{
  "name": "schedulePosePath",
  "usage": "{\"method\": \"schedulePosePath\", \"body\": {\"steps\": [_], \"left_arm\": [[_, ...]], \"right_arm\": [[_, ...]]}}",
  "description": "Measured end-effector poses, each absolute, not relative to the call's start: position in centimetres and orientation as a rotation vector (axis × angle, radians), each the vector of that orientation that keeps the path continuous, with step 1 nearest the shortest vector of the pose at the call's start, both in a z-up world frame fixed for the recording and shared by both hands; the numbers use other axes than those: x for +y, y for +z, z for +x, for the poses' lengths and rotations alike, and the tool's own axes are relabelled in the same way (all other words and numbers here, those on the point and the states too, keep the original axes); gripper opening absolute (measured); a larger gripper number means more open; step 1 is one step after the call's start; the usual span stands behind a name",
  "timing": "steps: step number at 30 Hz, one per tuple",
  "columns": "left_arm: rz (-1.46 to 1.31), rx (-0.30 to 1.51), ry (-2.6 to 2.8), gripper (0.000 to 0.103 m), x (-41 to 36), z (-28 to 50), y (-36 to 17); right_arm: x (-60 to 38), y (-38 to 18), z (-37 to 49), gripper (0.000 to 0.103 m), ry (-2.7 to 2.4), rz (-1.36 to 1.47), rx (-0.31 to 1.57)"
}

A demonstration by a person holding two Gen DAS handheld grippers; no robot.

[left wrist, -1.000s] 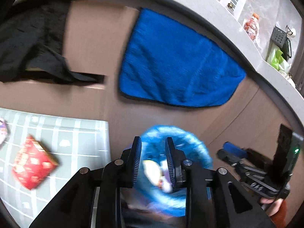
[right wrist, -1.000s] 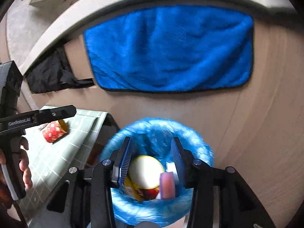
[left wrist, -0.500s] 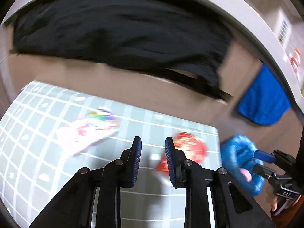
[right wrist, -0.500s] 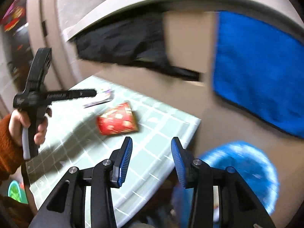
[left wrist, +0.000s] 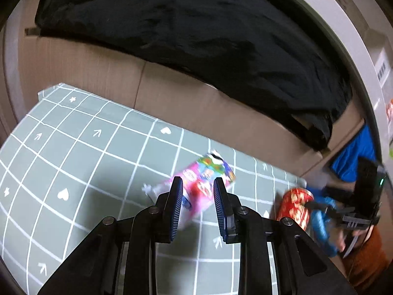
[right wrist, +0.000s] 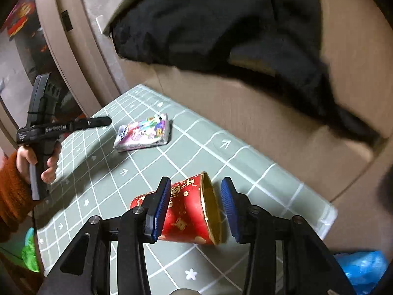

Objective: Collect trash
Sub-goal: 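Grasp the red paper cup with the right tool while the left tool grasps the tissue pack, then lift and carry the cup and tissue pack with both tools over the bin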

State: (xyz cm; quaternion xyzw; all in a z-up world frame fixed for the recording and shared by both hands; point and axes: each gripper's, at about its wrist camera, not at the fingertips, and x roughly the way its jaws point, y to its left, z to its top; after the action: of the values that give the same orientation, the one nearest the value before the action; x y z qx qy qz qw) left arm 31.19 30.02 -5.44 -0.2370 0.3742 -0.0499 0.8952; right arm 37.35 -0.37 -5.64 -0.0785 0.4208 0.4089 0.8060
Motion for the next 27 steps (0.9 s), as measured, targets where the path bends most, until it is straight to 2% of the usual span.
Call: {"method": "schedulePosePath", "body": {"steps": [6, 9, 10, 18, 20, 22, 27], "left_arm": [[-0.542, 0.842, -0.204, 0.027, 31.5, 34.9, -7.3], [-0.526, 0.897, -0.22, 0.027, 31.4, 36.4, -8.3], [-0.511, 0.91, -0.223, 0.027, 31.2, 36.7, -8.6], [-0.212, 0.983, -0.245, 0.032, 25.9, 36.3, -9.1], [-0.248, 0.995, -0.214, 0.032, 25.6, 36.7, -9.1], [-0.355, 1.01, -0.179, 0.029, 26.0, 36.9, -9.3], [-0.319, 0.931, -0.103, 0.019, 24.5, 33.8, -7.9]], "right_arm": [[0.9, -4.8, 32.8, 0.027, 1.039, -0.184, 0.904], [1.8, -4.2, 29.6, 0.007, 1.1, -0.193, 0.902], [2.0, -4.2, 28.5, 0.005, 1.099, -0.206, 0.9], [0.9, -3.3, 25.2, 0.003, 1.022, -0.232, 0.881], [0.7, -3.5, 25.7, 0.003, 0.998, -0.221, 0.885], [0.4, -3.5, 26.0, 0.003, 0.973, -0.184, 0.887], [-0.4, -3.1, 25.7, 0.003, 0.945, -0.126, 0.866]]}}
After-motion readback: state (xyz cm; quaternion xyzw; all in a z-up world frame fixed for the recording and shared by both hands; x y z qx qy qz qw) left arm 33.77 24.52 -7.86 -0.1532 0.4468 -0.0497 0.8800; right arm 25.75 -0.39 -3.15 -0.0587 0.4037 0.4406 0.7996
